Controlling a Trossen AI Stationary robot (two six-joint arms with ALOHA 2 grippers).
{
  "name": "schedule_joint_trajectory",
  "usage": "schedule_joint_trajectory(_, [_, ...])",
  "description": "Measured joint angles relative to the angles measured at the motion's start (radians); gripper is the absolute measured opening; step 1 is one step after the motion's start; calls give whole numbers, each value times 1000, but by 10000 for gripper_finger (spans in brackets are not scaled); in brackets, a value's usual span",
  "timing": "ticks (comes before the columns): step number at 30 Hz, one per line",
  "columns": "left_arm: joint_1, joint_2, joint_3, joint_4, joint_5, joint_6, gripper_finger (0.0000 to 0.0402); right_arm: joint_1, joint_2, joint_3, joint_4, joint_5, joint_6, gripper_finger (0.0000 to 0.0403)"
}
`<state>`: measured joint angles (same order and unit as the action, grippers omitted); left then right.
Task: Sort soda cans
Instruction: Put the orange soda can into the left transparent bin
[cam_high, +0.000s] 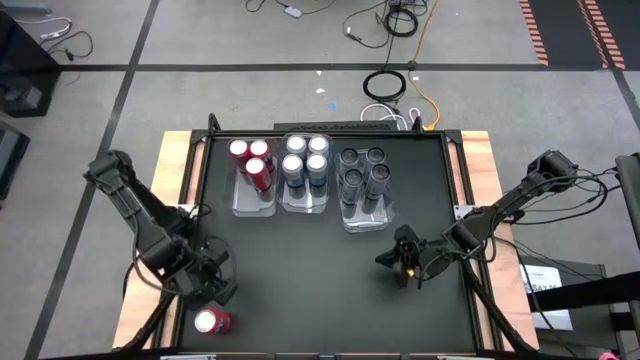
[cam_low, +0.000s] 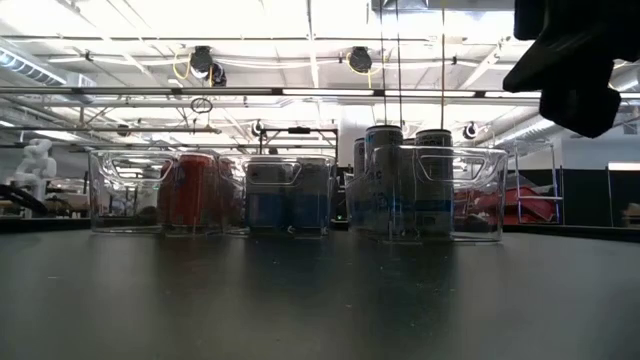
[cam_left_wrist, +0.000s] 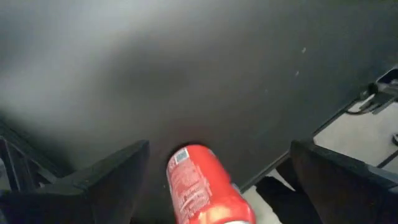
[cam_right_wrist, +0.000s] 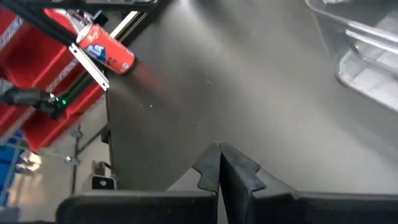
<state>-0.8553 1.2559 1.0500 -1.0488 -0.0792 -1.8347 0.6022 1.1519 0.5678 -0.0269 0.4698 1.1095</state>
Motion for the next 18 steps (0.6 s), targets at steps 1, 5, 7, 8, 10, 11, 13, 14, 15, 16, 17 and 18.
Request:
schedule_joint_trajectory(1, [-17,8,0,4,-1,-16,395,0,0,0,0,0,22,0])
schedule_joint_trajectory(5, [-101,50,0,34,-36,-98,395,0,8,0,0,7,88,0])
schedule_joint_trajectory(7, [-137,76,0,35,-41,-146,395,0,15,0,5,10,109,0])
schedule_joint_trajectory(8, [-151,86,0,39,-40,-165,395,0,21,0,4,10,118,0])
schedule_joint_trajectory(10, [-174,104,0,49,-22,-201,395,0,34,0,4,13,138,0])
schedule_joint_trajectory(11, [-185,115,0,58,-17,-216,395,0,41,0,5,17,151,0])
schedule_joint_trajectory(13, [-204,136,0,86,-8,-238,395,0,58,0,7,23,185,0])
schedule_joint_trajectory(14, [-213,146,0,104,-7,-249,395,0,66,0,7,24,202,0])
schedule_joint_trajectory(15, [-219,156,0,118,-7,-255,395,0,76,0,8,24,217,0])
schedule_joint_trajectory(16, [-223,167,0,127,-6,-255,395,0,86,0,9,26,228,0])
schedule_joint_trajectory(17, [-228,177,0,142,-6,-255,395,0,96,0,10,26,240,0])
schedule_joint_trajectory(18, [-229,186,0,158,-3,-255,395,0,108,0,10,26,251,0])
